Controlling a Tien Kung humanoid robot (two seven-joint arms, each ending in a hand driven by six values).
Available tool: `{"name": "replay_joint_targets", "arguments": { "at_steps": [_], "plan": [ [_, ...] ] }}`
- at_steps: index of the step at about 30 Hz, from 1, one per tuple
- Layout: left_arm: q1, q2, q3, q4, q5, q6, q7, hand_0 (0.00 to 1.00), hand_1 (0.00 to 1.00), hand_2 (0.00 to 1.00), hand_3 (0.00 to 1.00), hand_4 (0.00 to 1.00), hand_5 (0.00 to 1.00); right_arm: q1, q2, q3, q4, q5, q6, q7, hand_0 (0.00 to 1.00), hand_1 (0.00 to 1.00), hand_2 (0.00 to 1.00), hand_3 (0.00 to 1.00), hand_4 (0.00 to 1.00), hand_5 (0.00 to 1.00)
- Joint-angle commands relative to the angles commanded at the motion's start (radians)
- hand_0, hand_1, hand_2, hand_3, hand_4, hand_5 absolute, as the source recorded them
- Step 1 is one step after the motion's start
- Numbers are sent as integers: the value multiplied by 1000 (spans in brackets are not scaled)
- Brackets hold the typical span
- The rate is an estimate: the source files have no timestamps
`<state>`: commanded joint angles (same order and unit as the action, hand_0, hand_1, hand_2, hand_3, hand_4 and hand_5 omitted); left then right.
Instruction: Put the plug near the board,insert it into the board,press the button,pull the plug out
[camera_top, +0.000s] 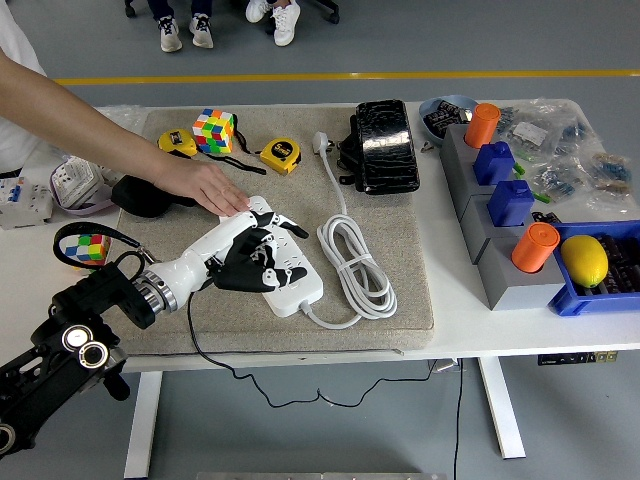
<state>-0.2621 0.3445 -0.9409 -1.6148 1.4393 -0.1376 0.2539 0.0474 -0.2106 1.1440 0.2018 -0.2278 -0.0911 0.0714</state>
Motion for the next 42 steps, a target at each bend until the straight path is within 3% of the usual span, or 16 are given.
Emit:
{"name": "replay_joint_targets", "arguments": {
  "at_steps": [3,6,9,14,23,30,42],
  "plan": [
    [-5,-3,17,3,119,-36,81,58,84,138,903,767,2,-1,0,0,0,0,0,0,477,581,532,507,848,351],
    [-12,-5,36,12,240,-53,111,58,84,138,903,767,2,-1,0,0,0,0,0,0,477,581,532,507,848,351],
    [-17,-7,56,18,281,-69,142,57,88,140,903,771,2,-1,0,1,0,0,1,0,478,579,531,507,847,351],
    [-19,-9,66,22,275,-87,152,55,89,139,893,771,2,-1,0,1,0,-2,1,1,478,580,530,507,847,350],
    [-35,-12,103,48,251,-83,132,55,89,140,891,771,2,0,1,4,0,-1,0,1,478,580,530,508,847,349],
    [-48,-23,116,84,255,-85,137,54,89,141,885,771,2,1,1,5,0,-2,1,1,479,581,532,508,849,350],
    [-45,-21,122,96,261,-92,150,55,89,142,873,773,2,1,1,6,1,-3,0,1,478,581,531,508,850,350]
  ]
}}
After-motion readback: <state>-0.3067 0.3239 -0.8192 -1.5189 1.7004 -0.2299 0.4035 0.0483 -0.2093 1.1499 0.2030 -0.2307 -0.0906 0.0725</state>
